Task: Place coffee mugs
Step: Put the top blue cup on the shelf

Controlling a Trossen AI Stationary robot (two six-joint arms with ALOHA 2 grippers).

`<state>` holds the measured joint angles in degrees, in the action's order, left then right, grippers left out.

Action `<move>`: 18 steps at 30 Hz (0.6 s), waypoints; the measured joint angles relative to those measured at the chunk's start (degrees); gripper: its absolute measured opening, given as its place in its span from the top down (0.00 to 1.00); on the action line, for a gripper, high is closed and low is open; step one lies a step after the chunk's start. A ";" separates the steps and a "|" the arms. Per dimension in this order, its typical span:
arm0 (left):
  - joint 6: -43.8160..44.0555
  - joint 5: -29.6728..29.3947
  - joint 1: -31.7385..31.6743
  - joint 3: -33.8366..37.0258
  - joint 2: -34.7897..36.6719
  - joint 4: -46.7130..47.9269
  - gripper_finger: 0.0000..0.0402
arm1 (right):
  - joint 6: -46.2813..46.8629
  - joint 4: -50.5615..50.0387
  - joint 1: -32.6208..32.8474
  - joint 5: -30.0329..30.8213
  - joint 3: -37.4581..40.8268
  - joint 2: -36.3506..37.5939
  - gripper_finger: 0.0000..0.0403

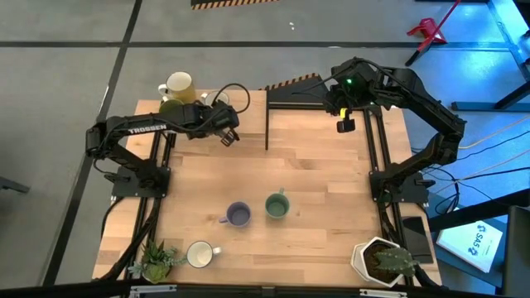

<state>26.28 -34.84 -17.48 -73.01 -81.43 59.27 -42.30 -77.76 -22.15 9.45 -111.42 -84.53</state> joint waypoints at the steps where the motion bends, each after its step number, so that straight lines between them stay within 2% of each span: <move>1: 0.00 -0.55 -0.10 0.00 0.00 0.00 1.00 | 0.00 0.02 0.00 0.00 0.00 0.00 0.79; 7: -1.18 -1.21 -1.04 0.00 0.00 -0.80 1.00 | 0.00 0.24 0.00 -0.02 0.00 0.00 0.79; 11: -1.09 1.96 -0.55 -0.02 0.57 -3.04 1.00 | 0.00 3.59 0.00 -0.52 1.19 0.04 0.79; 14: 0.00 4.67 0.93 -1.37 1.23 -1.93 1.00 | 0.00 8.04 0.00 -3.98 3.58 0.00 0.79; 18: 0.69 4.91 3.41 -4.16 3.08 0.66 1.00 | 1.23 19.20 0.02 -8.88 9.41 0.00 0.79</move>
<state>26.97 -29.93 -14.07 -77.18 -78.35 59.93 -41.08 -58.55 -22.13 0.58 -102.00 -84.53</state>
